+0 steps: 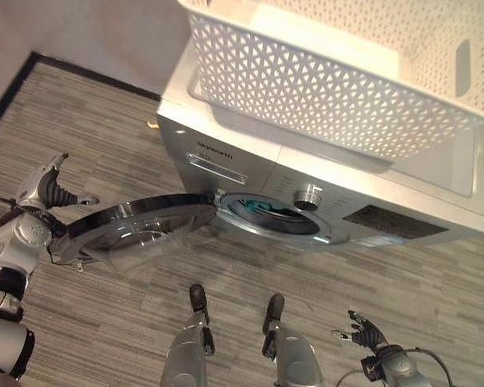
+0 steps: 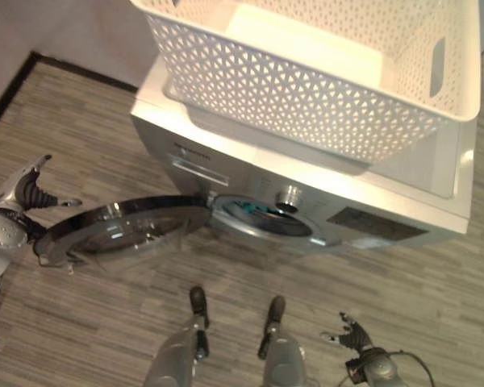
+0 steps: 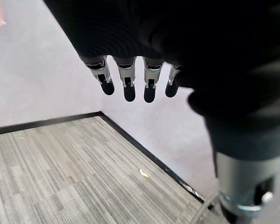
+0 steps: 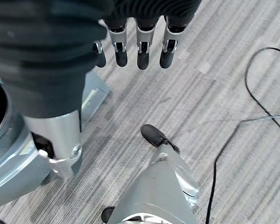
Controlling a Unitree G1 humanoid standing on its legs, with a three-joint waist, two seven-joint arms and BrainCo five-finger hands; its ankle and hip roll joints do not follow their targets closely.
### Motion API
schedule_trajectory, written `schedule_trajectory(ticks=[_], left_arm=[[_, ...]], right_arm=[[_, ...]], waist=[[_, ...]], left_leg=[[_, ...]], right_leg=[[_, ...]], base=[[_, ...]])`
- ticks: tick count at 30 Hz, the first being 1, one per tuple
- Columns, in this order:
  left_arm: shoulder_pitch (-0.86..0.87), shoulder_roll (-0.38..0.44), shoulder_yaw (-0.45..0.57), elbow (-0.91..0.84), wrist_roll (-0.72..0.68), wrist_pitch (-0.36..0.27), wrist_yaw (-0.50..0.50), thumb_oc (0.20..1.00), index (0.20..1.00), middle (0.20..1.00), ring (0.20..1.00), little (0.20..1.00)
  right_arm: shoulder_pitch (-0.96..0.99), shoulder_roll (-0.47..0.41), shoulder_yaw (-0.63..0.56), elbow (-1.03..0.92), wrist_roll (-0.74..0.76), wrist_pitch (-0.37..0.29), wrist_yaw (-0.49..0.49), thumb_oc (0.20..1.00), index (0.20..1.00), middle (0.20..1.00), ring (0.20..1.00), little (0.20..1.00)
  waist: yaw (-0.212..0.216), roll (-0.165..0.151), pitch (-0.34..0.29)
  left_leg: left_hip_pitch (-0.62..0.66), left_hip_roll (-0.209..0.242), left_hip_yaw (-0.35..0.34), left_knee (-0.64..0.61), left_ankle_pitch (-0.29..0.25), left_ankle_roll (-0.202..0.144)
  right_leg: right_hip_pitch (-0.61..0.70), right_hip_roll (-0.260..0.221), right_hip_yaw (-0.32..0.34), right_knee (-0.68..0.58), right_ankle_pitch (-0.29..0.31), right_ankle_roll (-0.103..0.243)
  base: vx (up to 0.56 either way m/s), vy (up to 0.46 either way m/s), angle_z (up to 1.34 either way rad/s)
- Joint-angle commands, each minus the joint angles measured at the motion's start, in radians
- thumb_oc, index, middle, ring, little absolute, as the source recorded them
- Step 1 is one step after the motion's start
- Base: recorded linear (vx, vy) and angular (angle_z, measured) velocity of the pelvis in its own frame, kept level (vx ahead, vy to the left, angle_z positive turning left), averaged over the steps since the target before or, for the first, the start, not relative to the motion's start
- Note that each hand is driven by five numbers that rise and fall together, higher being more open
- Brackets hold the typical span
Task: Grab the laundry basket,head to the washer,open it,put in the laundry and shut it.
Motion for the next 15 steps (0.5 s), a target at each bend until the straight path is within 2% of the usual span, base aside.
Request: schedule_trajectory(ticks=[1, 2, 3, 4, 5, 6, 7, 10, 11, 12, 13, 15], left_arm=[[0.049, -0.010, 0.050, 0.036, -0.002, -0.004, 0.002, 1.000, 1.000, 1.000, 1.000, 1.000], [0.104, -0.038, 0.077, 0.031, -0.023, 0.004, -0.035, 1.000, 1.000, 1.000, 1.000, 1.000], [0.104, -0.038, 0.078, 0.031, -0.023, 0.004, -0.035, 1.000, 1.000, 1.000, 1.000, 1.000], [0.121, -0.054, 0.082, 0.026, -0.028, 0.008, -0.052, 1.000, 1.000, 1.000, 1.000, 1.000], [0.139, -0.089, 0.078, 0.033, -0.033, 0.014, -0.077, 1.000, 1.000, 1.000, 1.000, 1.000], [0.177, -0.132, 0.079, 0.023, -0.048, 0.022, -0.109, 1.000, 1.000, 1.000, 1.000, 1.000], [0.229, -0.162, 0.104, 0.009, -0.058, 0.025, -0.126, 1.000, 1.000, 1.000, 1.000, 1.000], [0.283, -0.218, 0.121, -0.013, -0.072, 0.028, -0.131, 1.000, 1.000, 1.000, 1.000, 1.000], [0.284, -0.218, 0.121, -0.013, -0.072, 0.029, -0.131, 1.000, 1.000, 1.000, 1.000, 1.000], [0.294, -0.234, 0.124, -0.015, -0.072, 0.027, -0.129, 1.000, 1.000, 1.000, 1.000, 1.000], [0.300, -0.253, 0.125, -0.017, -0.075, 0.026, -0.122, 1.000, 1.000, 1.000, 1.000, 1.000], [0.302, -0.278, 0.130, -0.021, -0.072, 0.032, -0.099, 1.000, 1.000, 1.000, 1.000, 1.000]], right_arm=[[0.011, -0.025, 0.014, 0.022, 0.020, -0.003, -0.009, 1.000, 1.000, 1.000, 1.000, 1.000], [0.002, -0.022, 0.026, 0.023, -0.003, 0.007, -0.005, 1.000, 1.000, 1.000, 1.000, 1.000], [0.002, -0.022, 0.026, 0.023, -0.003, 0.007, -0.005, 1.000, 1.000, 1.000, 1.000, 1.000], [0.003, -0.019, 0.028, 0.020, -0.011, 0.010, -0.002, 1.000, 1.000, 1.000, 1.000, 1.000], [0.010, -0.020, 0.033, 0.008, -0.021, 0.012, 0.004, 1.000, 1.000, 1.000, 1.000, 1.000], [0.026, -0.023, 0.032, -0.015, -0.026, 0.014, 0.013, 1.000, 1.000, 1.000, 1.000, 1.000], [0.037, -0.022, 0.029, -0.018, -0.028, 0.013, 0.021, 1.000, 1.000, 1.000, 1.000, 1.000], [0.039, -0.016, 0.027, -0.013, -0.034, 0.011, 0.018, 1.000, 1.000, 1.000, 1.000, 1.000], [0.039, -0.016, 0.027, -0.013, -0.034, 0.011, 0.018, 1.000, 1.000, 1.000, 1.000, 1.000], [0.039, -0.020, 0.025, -0.011, -0.036, 0.011, 0.015, 1.000, 1.000, 1.000, 1.000, 1.000], [0.033, -0.021, 0.024, -0.011, -0.039, 0.012, 0.012, 1.000, 1.000, 1.000, 1.000, 1.000], [0.020, -0.048, 0.030, -0.038, -0.063, 0.009, 0.003, 1.000, 1.000, 1.000, 1.000, 1.000]], waist=[[-0.006, -0.002, -0.036], [0.006, 0.008, -0.036], [0.005, 0.008, -0.036], [0.004, 0.003, -0.036], [0.001, 0.009, -0.042], [0.007, 0.018, -0.053], [0.029, 0.018, -0.071], [0.064, 0.001, -0.088], [0.064, 0.001, -0.088], [0.073, 0.002, -0.085], [0.077, 0.002, -0.082], [0.086, 0.005, -0.064]], left_leg=[[-0.002, 0.005, 0.014, 0.056, -0.079, -0.027], [0.012, 0.036, 0.034, 0.043, -0.091, -0.042], [0.012, 0.036, 0.034, 0.043, -0.091, -0.042], [0.000, 0.028, 0.045, 0.034, -0.061, -0.029], [-0.001, 0.023, 0.043, 0.020, -0.047, -0.023], [-0.005, 0.024, 0.047, -0.014, -0.020, -0.014], [0.005, 0.029, 0.060, -0.048, -0.020, -0.023], [0.005, 0.022, 0.074, -0.068, 0.007, -0.026], [0.006, 0.022, 0.074, -0.068, 0.007, -0.026], [-0.008, 0.031, 0.081, -0.062, 0.034, -0.022], [-0.015, 0.033, 0.078, -0.047, 0.038, -0.023], [-0.047, 0.045, 0.053, -0.010, 0.063, -0.036]], right_leg=[[0.001, -0.027, 0.095, -0.056, 0.205, 0.083], [0.002, -0.022, 0.103, -0.068, 0.227, 0.101], [0.002, -0.022, 0.103, -0.068, 0.227, 0.101], [-0.011, -0.024, 0.112, -0.061, 0.228, 0.094], [-0.009, -0.003, 0.143, -0.037, 0.194, 0.083], [0.019, 0.039, 0.160, 0.003, 0.114, 0.053], [0.083, 0.062, 0.136, 0.016, 0.036, 0.047], [0.145, 0.085, 0.162, 0.000, 0.008, 0.038], [0.146, 0.085, 0.163, 0.000, 0.008, 0.038], [0.133, 0.099, 0.190, -0.014, 0.005, 0.022], [0.142, 0.102, 0.199, -0.023, -0.011, 0.015], [0.148, 0.133, 0.199, -0.026, -0.083, -0.017]], base=[[0.04, 0.103, -0.35], [0.04, 0.103, -0.35], [-0.01, 0.091, -0.72], [-0.08, 0.082, -0.58], [-0.13, 0.150, -0.61], [-0.07, 0.153, -0.11], [-0.09, 0.112, -0.01], [-0.06, -0.054, -0.43], [-0.10, -0.100, -0.22], [-0.10, -0.111, -0.15], [-0.18, -0.216, -0.08], [-0.15, -0.259, 0.13]])
